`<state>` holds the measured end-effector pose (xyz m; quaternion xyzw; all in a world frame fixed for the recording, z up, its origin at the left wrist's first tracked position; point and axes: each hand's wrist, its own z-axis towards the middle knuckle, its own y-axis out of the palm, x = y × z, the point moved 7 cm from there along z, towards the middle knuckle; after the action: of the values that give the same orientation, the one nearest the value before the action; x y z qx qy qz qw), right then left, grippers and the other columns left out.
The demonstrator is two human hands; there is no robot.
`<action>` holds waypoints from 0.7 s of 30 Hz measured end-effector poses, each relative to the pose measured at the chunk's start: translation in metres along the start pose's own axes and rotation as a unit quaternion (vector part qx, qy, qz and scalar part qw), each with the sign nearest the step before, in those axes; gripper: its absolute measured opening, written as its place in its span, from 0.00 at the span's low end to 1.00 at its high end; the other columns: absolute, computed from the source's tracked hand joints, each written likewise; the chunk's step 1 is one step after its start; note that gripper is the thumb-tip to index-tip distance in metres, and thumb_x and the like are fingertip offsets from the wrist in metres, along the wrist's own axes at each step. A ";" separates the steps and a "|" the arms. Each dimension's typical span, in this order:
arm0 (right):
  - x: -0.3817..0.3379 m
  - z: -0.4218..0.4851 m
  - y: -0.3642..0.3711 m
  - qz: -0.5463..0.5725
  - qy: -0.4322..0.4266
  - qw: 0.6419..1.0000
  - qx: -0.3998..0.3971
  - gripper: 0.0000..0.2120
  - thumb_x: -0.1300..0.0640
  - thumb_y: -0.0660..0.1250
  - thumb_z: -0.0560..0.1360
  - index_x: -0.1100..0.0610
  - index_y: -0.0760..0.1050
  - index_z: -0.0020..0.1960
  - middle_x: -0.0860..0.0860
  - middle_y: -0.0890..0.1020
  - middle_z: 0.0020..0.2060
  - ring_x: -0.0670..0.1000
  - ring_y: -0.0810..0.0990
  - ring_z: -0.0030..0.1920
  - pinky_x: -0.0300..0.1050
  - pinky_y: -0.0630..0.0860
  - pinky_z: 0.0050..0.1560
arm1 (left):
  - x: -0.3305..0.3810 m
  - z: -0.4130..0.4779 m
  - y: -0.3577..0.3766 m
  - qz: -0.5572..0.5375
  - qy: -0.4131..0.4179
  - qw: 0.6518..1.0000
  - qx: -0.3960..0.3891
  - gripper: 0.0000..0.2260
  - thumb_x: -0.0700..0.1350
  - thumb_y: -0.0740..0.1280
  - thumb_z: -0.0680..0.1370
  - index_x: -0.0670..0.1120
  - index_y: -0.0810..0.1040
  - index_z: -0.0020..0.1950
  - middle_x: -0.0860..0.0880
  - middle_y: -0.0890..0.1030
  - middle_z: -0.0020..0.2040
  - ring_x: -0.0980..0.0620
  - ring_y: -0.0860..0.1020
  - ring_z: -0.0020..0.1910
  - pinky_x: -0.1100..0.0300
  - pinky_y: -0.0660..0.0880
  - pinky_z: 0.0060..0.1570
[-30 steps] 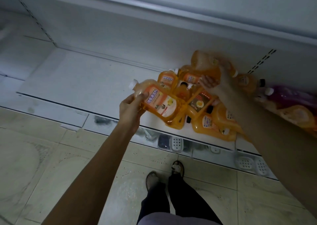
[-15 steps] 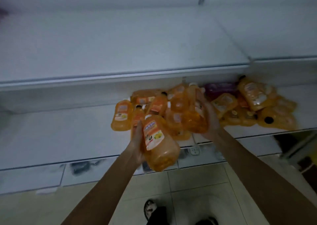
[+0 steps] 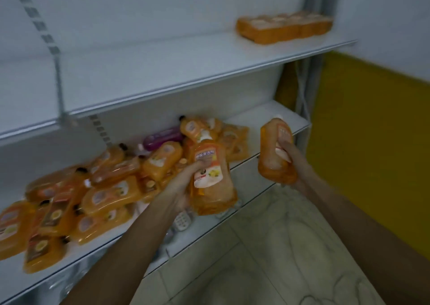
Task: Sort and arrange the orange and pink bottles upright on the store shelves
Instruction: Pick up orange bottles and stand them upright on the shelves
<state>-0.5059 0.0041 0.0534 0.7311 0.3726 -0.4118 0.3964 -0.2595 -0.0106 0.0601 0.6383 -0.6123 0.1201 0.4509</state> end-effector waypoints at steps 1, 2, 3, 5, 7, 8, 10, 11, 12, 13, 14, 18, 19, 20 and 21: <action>-0.016 -0.002 -0.022 -0.008 -0.017 1.000 0.013 0.25 0.46 0.64 0.75 0.60 0.72 0.66 0.55 0.83 0.46 0.49 0.84 0.39 0.42 0.80 0.35 | 0.002 0.007 0.028 0.022 0.010 1.000 -0.010 0.10 0.42 0.69 0.72 0.42 0.78 0.52 0.44 0.84 0.38 0.48 0.83 0.35 0.54 0.81 0.36; -0.032 -0.003 -0.042 -0.015 -0.037 0.999 0.019 0.26 0.47 0.64 0.75 0.61 0.71 0.67 0.56 0.82 0.46 0.49 0.83 0.38 0.43 0.81 0.35 | 0.006 0.015 0.054 0.043 0.026 0.999 -0.017 0.10 0.42 0.70 0.72 0.43 0.78 0.52 0.45 0.85 0.39 0.48 0.83 0.36 0.53 0.80 0.37; -0.049 -0.006 -0.057 -0.019 -0.059 0.998 0.022 0.27 0.47 0.64 0.75 0.61 0.69 0.68 0.56 0.81 0.45 0.48 0.83 0.37 0.42 0.80 0.33 | 0.012 0.019 0.080 0.068 0.045 0.996 -0.022 0.10 0.42 0.71 0.71 0.44 0.78 0.52 0.46 0.85 0.39 0.48 0.83 0.38 0.53 0.80 0.38; -0.081 -0.009 -0.083 -0.023 -0.098 0.994 0.035 0.31 0.45 0.67 0.71 0.57 0.67 0.70 0.54 0.81 0.45 0.48 0.83 0.38 0.42 0.79 0.32 | 0.025 0.029 0.128 0.133 0.083 0.987 -0.043 0.13 0.43 0.73 0.70 0.45 0.77 0.53 0.47 0.85 0.42 0.49 0.83 0.39 0.55 0.81 0.38; -0.112 -0.007 -0.105 -0.022 -0.129 0.990 0.059 0.33 0.43 0.72 0.66 0.49 0.68 0.68 0.54 0.82 0.50 0.52 0.84 0.45 0.48 0.80 0.40 | 0.042 0.038 0.173 0.202 0.122 0.969 -0.068 0.12 0.44 0.73 0.70 0.48 0.76 0.51 0.47 0.84 0.45 0.50 0.83 0.41 0.57 0.81 0.38; -0.127 -0.003 -0.113 -0.029 -0.144 0.987 0.070 0.35 0.41 0.75 0.63 0.46 0.69 0.67 0.54 0.82 0.53 0.53 0.83 0.48 0.51 0.80 0.44 | 0.051 0.043 0.193 0.230 0.145 0.959 -0.079 0.12 0.45 0.74 0.70 0.50 0.76 0.50 0.48 0.84 0.46 0.50 0.83 0.42 0.57 0.81 0.40; -0.156 0.008 -0.125 -0.046 -0.175 0.980 0.087 0.38 0.39 0.77 0.58 0.44 0.71 0.65 0.53 0.82 0.54 0.55 0.83 0.51 0.55 0.80 0.48 | 0.073 0.054 0.229 0.265 0.191 0.941 -0.089 0.12 0.47 0.74 0.69 0.53 0.75 0.49 0.48 0.83 0.49 0.49 0.83 0.46 0.53 0.81 0.46; -0.171 0.015 -0.130 -0.048 -0.187 0.976 0.096 0.37 0.39 0.77 0.59 0.44 0.71 0.65 0.53 0.82 0.54 0.55 0.83 0.52 0.56 0.80 0.50 | 0.085 0.058 0.246 0.278 0.217 0.931 -0.090 0.14 0.47 0.74 0.69 0.54 0.75 0.50 0.48 0.83 0.51 0.49 0.83 0.47 0.51 0.80 0.48; -0.188 0.024 -0.135 -0.049 -0.199 0.973 0.102 0.35 0.41 0.77 0.61 0.44 0.70 0.66 0.53 0.82 0.54 0.55 0.83 0.52 0.57 0.80 0.50 | 0.100 0.065 0.261 0.284 0.244 0.923 -0.091 0.14 0.47 0.75 0.69 0.54 0.75 0.51 0.48 0.83 0.51 0.49 0.82 0.47 0.52 0.80 0.48; -0.205 0.033 -0.139 -0.048 -0.211 0.971 0.106 0.34 0.43 0.75 0.63 0.45 0.70 0.66 0.53 0.82 0.55 0.55 0.83 0.52 0.58 0.80 0.51 | 0.116 0.070 0.274 0.281 0.269 0.917 -0.090 0.15 0.47 0.75 0.69 0.53 0.75 0.52 0.49 0.82 0.51 0.49 0.82 0.47 0.53 0.80 0.47; -0.222 0.044 -0.144 -0.049 -0.222 0.968 0.107 0.32 0.44 0.74 0.63 0.45 0.71 0.66 0.53 0.82 0.55 0.56 0.83 0.52 0.58 0.79 0.51 | 0.133 0.078 0.287 0.271 0.292 0.913 -0.090 0.15 0.47 0.75 0.69 0.52 0.76 0.53 0.49 0.82 0.51 0.49 0.82 0.47 0.53 0.80 0.47; -0.288 0.092 -0.156 -0.063 -0.252 0.958 0.121 0.30 0.45 0.71 0.66 0.48 0.70 0.67 0.54 0.81 0.56 0.56 0.82 0.53 0.55 0.80 0.49 | 0.209 0.103 0.333 0.242 0.363 0.896 -0.077 0.13 0.48 0.75 0.69 0.52 0.76 0.50 0.51 0.82 0.48 0.51 0.82 0.46 0.55 0.80 0.46; -0.302 0.106 -0.158 -0.060 -0.253 0.958 0.123 0.30 0.45 0.71 0.69 0.49 0.69 0.68 0.53 0.81 0.57 0.55 0.82 0.53 0.53 0.80 0.47 | 0.226 0.111 0.342 0.236 0.366 0.897 -0.072 0.12 0.48 0.74 0.69 0.53 0.74 0.48 0.52 0.82 0.47 0.51 0.82 0.46 0.55 0.80 0.47; -0.315 0.120 -0.159 -0.055 -0.253 0.958 0.125 0.28 0.46 0.70 0.71 0.50 0.68 0.69 0.53 0.80 0.57 0.54 0.81 0.52 0.50 0.79 0.44 | 0.240 0.119 0.348 0.231 0.363 0.900 -0.065 0.12 0.49 0.74 0.70 0.53 0.73 0.48 0.51 0.81 0.47 0.51 0.82 0.46 0.54 0.80 0.47; -0.328 0.133 -0.158 -0.048 -0.254 0.958 0.127 0.26 0.47 0.69 0.73 0.50 0.68 0.69 0.52 0.80 0.56 0.53 0.81 0.51 0.48 0.79 0.43 | 0.253 0.127 0.353 0.227 0.362 0.902 -0.060 0.12 0.49 0.74 0.70 0.52 0.74 0.50 0.50 0.82 0.48 0.50 0.82 0.45 0.52 0.80 0.48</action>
<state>-0.8100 -0.1206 0.2581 0.6280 0.2388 -0.6467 0.3612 -0.5680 -0.2179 0.3183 0.3659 -0.5412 0.4053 0.6394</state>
